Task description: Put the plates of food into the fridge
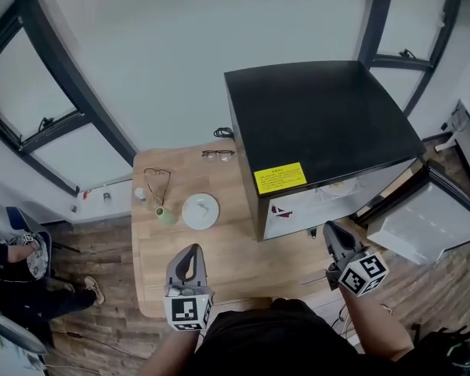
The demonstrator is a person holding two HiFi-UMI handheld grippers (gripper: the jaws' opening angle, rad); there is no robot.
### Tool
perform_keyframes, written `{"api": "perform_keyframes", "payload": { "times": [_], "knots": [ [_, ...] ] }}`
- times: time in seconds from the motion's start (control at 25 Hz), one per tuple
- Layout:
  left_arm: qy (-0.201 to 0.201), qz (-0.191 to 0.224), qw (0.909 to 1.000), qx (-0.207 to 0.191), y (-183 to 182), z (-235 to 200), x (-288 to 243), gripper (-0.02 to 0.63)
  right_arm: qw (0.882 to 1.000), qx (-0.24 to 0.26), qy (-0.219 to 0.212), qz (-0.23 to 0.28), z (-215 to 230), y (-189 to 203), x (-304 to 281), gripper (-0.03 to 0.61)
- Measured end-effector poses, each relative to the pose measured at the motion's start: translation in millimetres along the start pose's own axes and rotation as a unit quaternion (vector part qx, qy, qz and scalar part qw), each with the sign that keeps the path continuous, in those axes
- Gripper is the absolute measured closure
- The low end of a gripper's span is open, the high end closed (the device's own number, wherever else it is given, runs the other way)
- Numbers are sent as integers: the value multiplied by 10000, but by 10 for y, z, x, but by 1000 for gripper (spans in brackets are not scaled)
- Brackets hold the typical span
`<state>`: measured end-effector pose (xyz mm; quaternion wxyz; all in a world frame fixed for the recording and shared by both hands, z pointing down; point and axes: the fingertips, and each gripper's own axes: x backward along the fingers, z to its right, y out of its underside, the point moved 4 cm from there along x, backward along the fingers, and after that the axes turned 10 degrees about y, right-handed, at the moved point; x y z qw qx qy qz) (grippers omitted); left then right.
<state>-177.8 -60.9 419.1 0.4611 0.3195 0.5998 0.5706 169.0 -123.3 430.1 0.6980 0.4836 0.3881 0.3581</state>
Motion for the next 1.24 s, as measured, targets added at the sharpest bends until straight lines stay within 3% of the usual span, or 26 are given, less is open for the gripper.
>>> {"api": "perform_keyframes", "payload": {
  "times": [0.2, 0.84, 1.24],
  "knots": [
    [-45, -133, 9997, -183, 9, -111, 218, 611, 9997, 107, 228, -30, -5, 24, -21, 557],
    [9, 72, 9999, 111, 26, -88, 247, 611, 9970, 515, 559, -126, -1, -14, 149, 557],
    [187, 203, 9996, 52, -82, -52, 213, 611, 9970, 511, 580, 5, -102, -91, 229, 557]
  ]
}}
